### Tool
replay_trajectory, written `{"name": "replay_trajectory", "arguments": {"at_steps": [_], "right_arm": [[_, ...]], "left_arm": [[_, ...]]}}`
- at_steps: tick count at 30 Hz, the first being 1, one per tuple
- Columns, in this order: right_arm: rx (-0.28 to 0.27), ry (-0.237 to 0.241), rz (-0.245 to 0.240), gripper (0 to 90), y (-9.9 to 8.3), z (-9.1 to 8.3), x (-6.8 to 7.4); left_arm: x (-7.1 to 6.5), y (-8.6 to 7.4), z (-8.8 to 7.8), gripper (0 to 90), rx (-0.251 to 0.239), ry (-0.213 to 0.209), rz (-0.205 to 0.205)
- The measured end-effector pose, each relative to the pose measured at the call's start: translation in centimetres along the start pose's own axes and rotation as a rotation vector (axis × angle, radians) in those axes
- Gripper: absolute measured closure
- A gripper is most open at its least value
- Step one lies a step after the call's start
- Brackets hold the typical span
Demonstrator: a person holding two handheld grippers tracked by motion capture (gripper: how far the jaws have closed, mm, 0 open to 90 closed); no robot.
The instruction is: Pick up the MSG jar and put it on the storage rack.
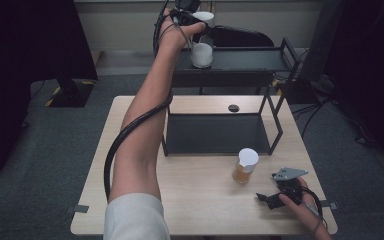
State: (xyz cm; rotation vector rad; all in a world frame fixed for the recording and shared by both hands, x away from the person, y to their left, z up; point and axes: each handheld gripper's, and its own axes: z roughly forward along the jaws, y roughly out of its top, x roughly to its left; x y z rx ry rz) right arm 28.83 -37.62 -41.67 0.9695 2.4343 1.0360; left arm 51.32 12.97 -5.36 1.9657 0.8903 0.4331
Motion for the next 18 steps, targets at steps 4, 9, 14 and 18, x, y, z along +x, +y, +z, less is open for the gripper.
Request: {"name": "replay_trajectory", "arguments": {"at_steps": [4,9,14,18], "right_arm": [[0.000,0.000,0.000,0.0,0.00,0.00,0.00],[0.000,0.000,0.000,0.0,0.00,0.00,0.00],[0.000,0.000,0.000,0.0,0.00,0.00,0.00],[0.000,0.000,0.000,0.0,0.00,0.00,0.00]], "left_arm": [[0.01,-0.05,-0.03,34.4,0.003,-0.002,0.010],[-0.20,-0.10,-0.03,34.4,0.003,0.000,0.022],[-0.46,-0.21,-0.04,34.1,0.003,0.004,0.034],[-0.48,-0.22,-0.12,33.6,0.007,0.002,0.029]]}}
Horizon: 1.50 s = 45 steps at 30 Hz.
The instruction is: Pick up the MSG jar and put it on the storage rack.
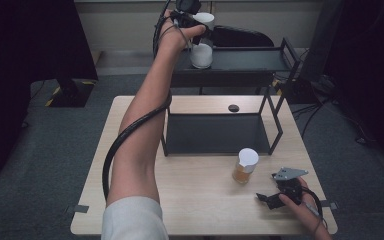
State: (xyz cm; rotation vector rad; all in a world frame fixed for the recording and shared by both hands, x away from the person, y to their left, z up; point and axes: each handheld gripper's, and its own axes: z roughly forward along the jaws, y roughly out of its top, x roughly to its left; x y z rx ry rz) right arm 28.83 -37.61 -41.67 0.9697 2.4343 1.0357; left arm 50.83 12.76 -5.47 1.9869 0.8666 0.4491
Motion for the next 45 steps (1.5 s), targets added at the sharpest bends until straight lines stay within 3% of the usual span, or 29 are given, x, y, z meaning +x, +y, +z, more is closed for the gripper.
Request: {"name": "replay_trajectory", "arguments": {"at_steps": [5,10,15,27,31,40,45], "right_arm": [[0.000,0.000,-0.001,0.0,0.0,0.0,0.0],[0.000,0.000,-0.001,0.0,0.0,0.0,0.0],[-0.001,0.000,-0.002,0.0,0.0,0.0,0.0],[-0.001,0.000,-0.001,0.0,0.0,0.0,0.0],[-0.001,0.000,-0.001,0.0,0.0,0.0,0.0],[-0.001,-0.001,-0.003,0.0,0.0,0.0,0.0],[-0.001,-0.001,-0.002,0.0,0.0,0.0,0.0]], "left_arm": [[-0.2,-0.4,0.0,28.5,-0.012,0.009,-0.015],[-0.5,-0.8,-0.2,10.1,-0.014,0.030,-0.059],[-0.8,-1.6,-0.9,5.9,-0.017,0.032,-0.059],[-1.5,-4.1,-2.4,0.7,-0.039,0.028,-0.078],[-1.8,-4.7,-2.6,0.7,-0.029,0.025,-0.068],[-2.0,-7.2,-2.5,1.7,-0.045,-0.054,-0.032],[-2.2,-8.2,-2.4,1.7,-0.047,-0.073,-0.034]]}}
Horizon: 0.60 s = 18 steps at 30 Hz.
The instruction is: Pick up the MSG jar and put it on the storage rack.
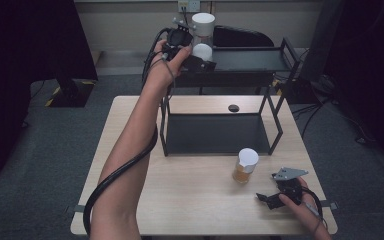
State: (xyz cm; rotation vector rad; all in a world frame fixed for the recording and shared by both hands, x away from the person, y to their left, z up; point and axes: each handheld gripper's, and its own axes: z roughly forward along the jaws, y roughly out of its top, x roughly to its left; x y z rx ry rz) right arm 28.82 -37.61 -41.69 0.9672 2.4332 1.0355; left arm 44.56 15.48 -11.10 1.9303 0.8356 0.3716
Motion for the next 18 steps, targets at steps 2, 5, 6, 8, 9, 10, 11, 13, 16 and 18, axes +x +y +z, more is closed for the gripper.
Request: {"name": "replay_trajectory", "arguments": {"at_steps": [2,5,6,8,9,10,11,13,16,18], "right_arm": [[0.000,0.000,0.000,0.0,0.0,0.0,0.0],[0.000,0.000,0.000,0.0,0.0,0.0,0.0],[0.000,0.000,0.000,0.0,0.0,0.0,0.0],[-0.001,0.000,-0.002,0.0,0.0,0.0,0.0],[-0.001,0.000,-0.002,0.0,0.0,0.0,0.0],[-0.001,0.000,-0.002,0.0,0.0,0.0,0.0],[-0.002,0.000,0.000,0.0,0.0,0.0,0.0],[-0.002,0.000,0.000,0.0,0.0,0.0,0.0],[-0.002,-0.001,-0.001,0.0,0.0,0.0,0.0],[-0.002,0.000,0.000,0.0,0.0,0.0,0.0]], "left_arm": [[-0.1,-0.3,0.0,1.7,0.000,-0.001,0.002],[-0.1,-0.9,0.0,1.7,-0.004,-0.006,0.000],[-0.1,-1.2,0.1,1.7,-0.007,-0.010,0.000],[-0.1,-1.6,0.2,1.7,-0.004,-0.015,0.000],[0.0,-1.9,0.3,1.7,-0.008,-0.015,-0.002],[0.0,-2.1,0.4,1.7,-0.008,-0.018,-0.008],[0.1,-2.4,0.5,1.6,-0.008,-0.022,-0.010],[0.1,-3.0,0.7,1.7,-0.007,-0.027,-0.010],[0.2,-3.7,0.9,1.7,-0.003,-0.036,-0.014],[0.2,-4.1,1.0,1.7,0.001,-0.043,-0.011]]}}
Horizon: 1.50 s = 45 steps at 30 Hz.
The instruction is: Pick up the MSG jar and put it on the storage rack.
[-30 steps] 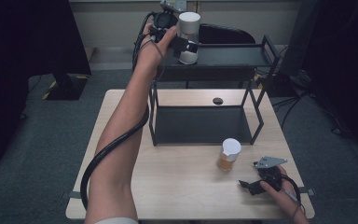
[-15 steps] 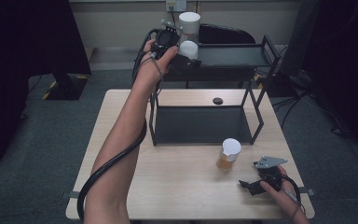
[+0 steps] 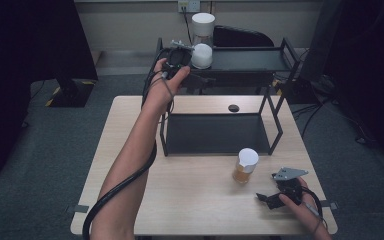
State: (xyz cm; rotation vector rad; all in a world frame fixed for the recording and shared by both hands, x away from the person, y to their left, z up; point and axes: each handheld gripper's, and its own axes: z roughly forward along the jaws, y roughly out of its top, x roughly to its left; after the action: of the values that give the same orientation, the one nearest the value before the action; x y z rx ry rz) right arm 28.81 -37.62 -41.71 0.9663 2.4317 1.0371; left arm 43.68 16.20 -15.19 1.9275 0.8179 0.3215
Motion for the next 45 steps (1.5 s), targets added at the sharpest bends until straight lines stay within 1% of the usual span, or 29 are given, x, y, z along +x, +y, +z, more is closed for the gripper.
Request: {"name": "replay_trajectory", "arguments": {"at_steps": [9,12,19,22,30,33,35,38,39,41,45], "right_arm": [[0.000,0.000,0.000,0.0,0.0,0.0,0.0],[-0.001,0.000,0.000,0.0,0.0,0.0,0.0],[-0.001,0.000,0.000,0.0,0.0,0.0,0.0],[-0.001,0.000,0.000,0.0,0.0,0.0,0.0],[-0.002,0.000,-0.001,0.0,0.0,0.0,0.0],[-0.002,0.000,-0.001,0.0,0.0,0.0,0.0],[-0.002,0.000,-0.001,0.0,0.0,0.0,0.0],[-0.002,0.000,-0.001,0.0,0.0,0.0,0.0],[-0.002,0.000,-0.001,0.0,0.0,0.0,0.0],[-0.001,0.000,0.001,0.0,0.0,0.0,0.0],[0.000,0.000,-0.001,0.0,0.0,0.0,0.0]], "left_arm": [[0.0,-1.7,0.5,1.8,0.004,-0.021,0.003],[0.0,-2.3,0.8,1.8,0.013,-0.025,0.004],[0.3,-4.2,1.6,1.8,0.023,-0.049,0.004],[0.3,-4.9,1.8,1.8,0.026,-0.049,-0.004],[0.2,-6.5,2.0,1.8,0.034,-0.055,0.011],[0.2,-7.3,2.1,1.8,0.036,-0.058,0.004],[0.1,-7.8,2.2,1.8,0.040,-0.055,0.008],[0.3,-8.5,2.3,1.8,0.043,-0.062,-0.001],[0.3,-8.7,2.4,1.8,0.049,-0.057,0.003],[0.4,-9.2,2.5,1.9,0.050,-0.057,-0.008],[0.6,-10.0,2.6,1.9,0.056,-0.060,-0.007]]}}
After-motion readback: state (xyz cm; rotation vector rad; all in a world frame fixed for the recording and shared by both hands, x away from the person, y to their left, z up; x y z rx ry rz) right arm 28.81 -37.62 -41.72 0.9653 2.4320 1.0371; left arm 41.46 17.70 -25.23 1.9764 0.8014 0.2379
